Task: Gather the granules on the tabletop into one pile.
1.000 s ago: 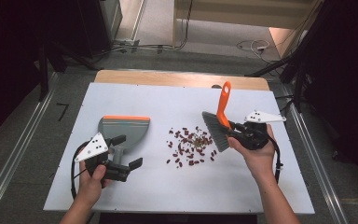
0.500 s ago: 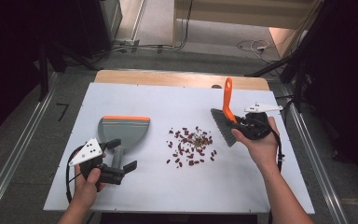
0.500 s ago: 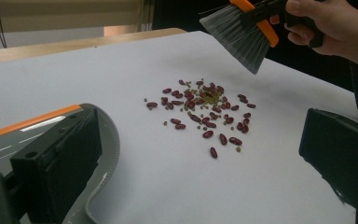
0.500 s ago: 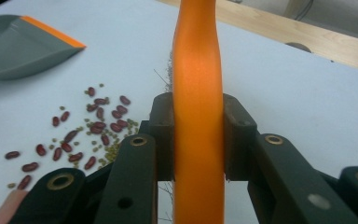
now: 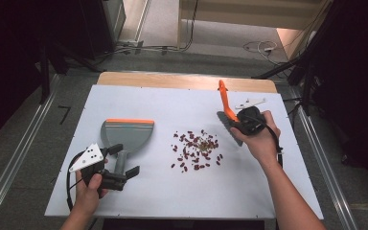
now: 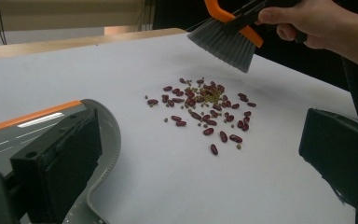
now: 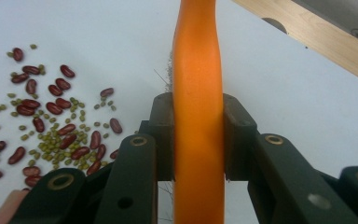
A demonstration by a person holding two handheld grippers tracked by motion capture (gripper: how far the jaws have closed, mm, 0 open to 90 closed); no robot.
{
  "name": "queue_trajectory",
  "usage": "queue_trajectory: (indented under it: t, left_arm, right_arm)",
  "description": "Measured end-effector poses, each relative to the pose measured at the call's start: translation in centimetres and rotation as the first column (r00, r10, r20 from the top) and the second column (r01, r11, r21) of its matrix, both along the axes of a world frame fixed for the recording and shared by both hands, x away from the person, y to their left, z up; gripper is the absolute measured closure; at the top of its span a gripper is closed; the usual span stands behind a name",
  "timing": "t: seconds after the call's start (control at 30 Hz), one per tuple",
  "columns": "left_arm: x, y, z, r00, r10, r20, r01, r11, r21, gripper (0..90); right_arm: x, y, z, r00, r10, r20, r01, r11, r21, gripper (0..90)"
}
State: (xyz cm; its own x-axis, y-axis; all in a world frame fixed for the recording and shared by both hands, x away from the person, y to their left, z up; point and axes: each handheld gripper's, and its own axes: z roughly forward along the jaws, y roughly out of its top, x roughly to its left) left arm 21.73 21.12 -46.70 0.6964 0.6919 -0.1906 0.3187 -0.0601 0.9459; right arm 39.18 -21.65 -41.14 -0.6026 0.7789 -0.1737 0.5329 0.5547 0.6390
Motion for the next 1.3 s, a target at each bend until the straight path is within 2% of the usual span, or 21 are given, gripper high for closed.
queue_trajectory:
  t: [0.13,0.2,0.23,0.27,0.37,0.6,0.63,0.7,0.83,1.0,1.07,1.13,1.3]
  left_arm:
    - [0.0,0.2,-0.1,1.0,0.006,-0.005,-0.006,1.0,-0.006,0.0]
    - [0.1,0.3,-0.1,1.0,0.008,-0.006,-0.008,0.9999,-0.008,0.0]
    - [0.1,0.4,-0.1,0.9999,0.009,-0.007,-0.009,0.9999,-0.01,0.0]
    - [0.1,0.4,-0.1,0.9999,0.01,-0.009,-0.01,0.9999,-0.011,0.4]
    - [0.0,0.4,-0.1,0.9999,0.012,-0.007,-0.012,0.9998,-0.014,0.4]
    - [0.1,0.5,-0.2,0.9999,0.011,-0.009,-0.012,0.9999,-0.011,0.4]
    - [0.0,0.5,-0.2,0.9999,0.01,-0.01,-0.01,0.9999,-0.011,0.4]
    - [0.0,0.5,-0.2,0.9999,0.011,-0.01,-0.011,0.9999,-0.008,0.4]
    - [0.1,0.4,-0.1,0.9999,0.012,-0.009,-0.012,0.9999,-0.011,0.4]
    - [0.1,0.3,-0.2,0.9999,0.006,-0.012,-0.006,1.0,-0.005,0.4]
    - [0.2,0.2,-0.2,0.9999,0.004,-0.014,-0.004,1.0,-0.004,0.4]
    - [0.2,0.2,-0.3,0.9999,0.001,-0.014,-0.001,1.0,-0.006,0.4]
    - [0.2,0.3,-0.3,0.9999,0.003,-0.014,-0.003,1.0,-0.004,0.4]
  right_arm:
    - [0.7,1.0,-0.8,1.0,-0.003,0.007,0.003,0.997,-0.08,68.8]
    - [0.8,1.7,-1.2,0.9998,-0.009,0.017,0.011,0.99,-0.141,68.8]
    - [0.8,2.3,-1.5,0.9994,-0.009,0.032,0.015,0.981,-0.193,68.8]
    - [0.9,2.8,-1.8,0.9992,-0.005,0.04,0.014,0.974,-0.225,68.8]
    - [1.2,3.8,-2.4,0.9986,0.007,0.052,0.008,0.959,-0.282,68.8]
    - [1.3,5.3,-3.2,0.999,0.041,0.018,-0.034,0.957,-0.288,69.0]
    - [1.2,5.5,-3.2,0.999,0.044,0.004,-0.041,0.96,-0.278,69.0]
    - [1.1,5.7,-3.3,0.9981,0.059,-0.015,-0.061,0.958,-0.28,69.1]
    - [0.6,6.5,-3.5,0.9947,0.091,-0.049,-0.101,0.952,-0.288,68.9]
    - [0.0,7.0,-3.7,0.9912,0.111,-0.072,-0.126,0.956,-0.265,68.4]
    - [-0.4,7.2,-3.8,0.9887,0.127,-0.08,-0.143,0.956,-0.257,68.2]
    - [-0.8,7.3,-3.8,0.9853,0.148,-0.087,-0.165,0.951,-0.26,68.1]
    - [-1.6,7.3,-3.8,0.9776,0.178,-0.111,-0.2,0.953,-0.226,67.8]
